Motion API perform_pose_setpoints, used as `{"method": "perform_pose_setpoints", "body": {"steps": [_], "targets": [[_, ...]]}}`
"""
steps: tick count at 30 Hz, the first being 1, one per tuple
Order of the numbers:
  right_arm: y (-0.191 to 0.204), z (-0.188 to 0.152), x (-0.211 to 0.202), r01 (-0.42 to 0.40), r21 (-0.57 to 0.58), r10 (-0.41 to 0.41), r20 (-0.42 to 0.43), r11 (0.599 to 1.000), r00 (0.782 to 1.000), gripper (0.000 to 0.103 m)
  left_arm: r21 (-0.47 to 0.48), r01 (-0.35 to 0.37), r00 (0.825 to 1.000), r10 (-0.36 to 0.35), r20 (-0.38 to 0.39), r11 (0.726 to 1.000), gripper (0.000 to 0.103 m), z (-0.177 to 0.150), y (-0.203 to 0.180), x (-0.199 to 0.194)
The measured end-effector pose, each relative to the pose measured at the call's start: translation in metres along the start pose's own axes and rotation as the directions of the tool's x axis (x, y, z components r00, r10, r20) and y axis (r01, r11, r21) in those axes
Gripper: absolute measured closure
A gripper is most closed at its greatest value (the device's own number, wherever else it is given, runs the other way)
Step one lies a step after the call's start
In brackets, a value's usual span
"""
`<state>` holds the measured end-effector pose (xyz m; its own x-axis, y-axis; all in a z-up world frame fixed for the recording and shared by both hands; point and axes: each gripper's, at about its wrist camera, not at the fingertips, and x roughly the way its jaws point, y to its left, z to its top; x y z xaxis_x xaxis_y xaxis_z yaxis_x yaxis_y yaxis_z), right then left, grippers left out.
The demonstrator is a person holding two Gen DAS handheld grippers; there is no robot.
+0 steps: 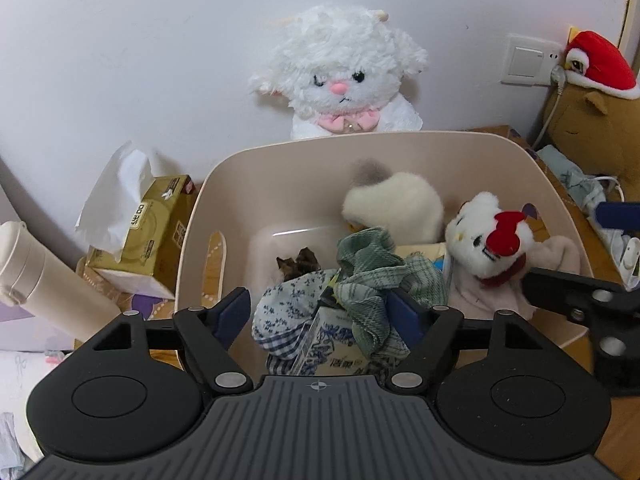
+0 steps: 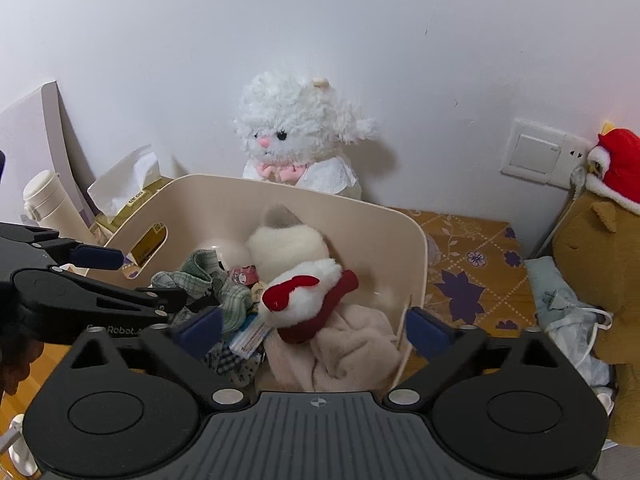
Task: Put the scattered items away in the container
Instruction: 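Open both grippers to drop the scrunchie and plush into the basket, then move the left gripper to the grey clip while the right moves to the orange cup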
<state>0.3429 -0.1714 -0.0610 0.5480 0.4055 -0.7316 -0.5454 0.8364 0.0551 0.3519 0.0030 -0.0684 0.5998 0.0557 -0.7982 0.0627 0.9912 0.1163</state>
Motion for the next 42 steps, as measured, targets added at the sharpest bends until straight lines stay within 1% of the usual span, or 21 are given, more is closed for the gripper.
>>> {"method": "perform_pose_setpoints", "body": {"steps": [6, 14, 21, 26, 30, 33, 36, 40, 42], "targets": [[-0.003, -0.014, -0.012, -0.007, 0.014, 0.007, -0.012, 1.000, 1.000, 0.000, 0.024, -0.020, 1.000, 0.020, -0.004, 1.000, 0.026, -0.015, 0.005, -0.009], [-0.002, -0.034, -0.027, -0.008, 0.036, 0.008, -0.017, 0.999, 1.000, 0.000, -0.042, -0.022, 1.000, 0.022, 0.006, 0.999, 0.024, -0.036, 0.014, -0.034], [0.003, -0.057, -0.036, -0.017, 0.069, 0.018, -0.028, 0.997, 0.999, 0.000, -0.063, -0.023, 1.000, 0.023, -0.001, 0.998, 0.021, -0.061, 0.019, -0.054], [0.013, -0.088, -0.031, -0.037, 0.076, 0.044, -0.092, 0.996, 0.995, 0.000, -0.077, -0.024, 0.999, 0.021, -0.044, 0.997, 0.021, -0.088, 0.024, -0.058], [0.018, -0.106, -0.027, -0.076, 0.116, 0.093, -0.143, 0.990, 0.985, 0.000, -0.102, -0.032, 0.995, 0.023, -0.093, 0.994, 0.021, -0.111, 0.029, -0.057], [0.022, -0.116, -0.026, -0.089, 0.132, 0.111, -0.172, 0.987, 0.979, 0.000, -0.143, -0.035, 0.992, 0.017, -0.125, 0.989, 0.021, -0.130, 0.034, -0.058], [0.026, -0.125, -0.024, -0.096, 0.124, 0.119, -0.192, 0.988, 0.974, 0.000, -0.181, -0.033, 0.989, 0.006, -0.148, 0.983, 0.021, -0.147, 0.037, -0.060], [0.031, -0.136, -0.021, -0.094, 0.121, 0.118, -0.206, 0.988, 0.971, 0.000, -0.225, -0.044, 0.983, 0.002, -0.182, 0.973, 0.021, -0.163, 0.039, -0.058], [0.034, -0.142, -0.018, -0.089, 0.127, 0.116, -0.218, 0.988, 0.969, 0.000, -0.257, -0.037, 0.981, -0.013, -0.191, 0.966, 0.021, -0.167, 0.039, -0.057]]}}
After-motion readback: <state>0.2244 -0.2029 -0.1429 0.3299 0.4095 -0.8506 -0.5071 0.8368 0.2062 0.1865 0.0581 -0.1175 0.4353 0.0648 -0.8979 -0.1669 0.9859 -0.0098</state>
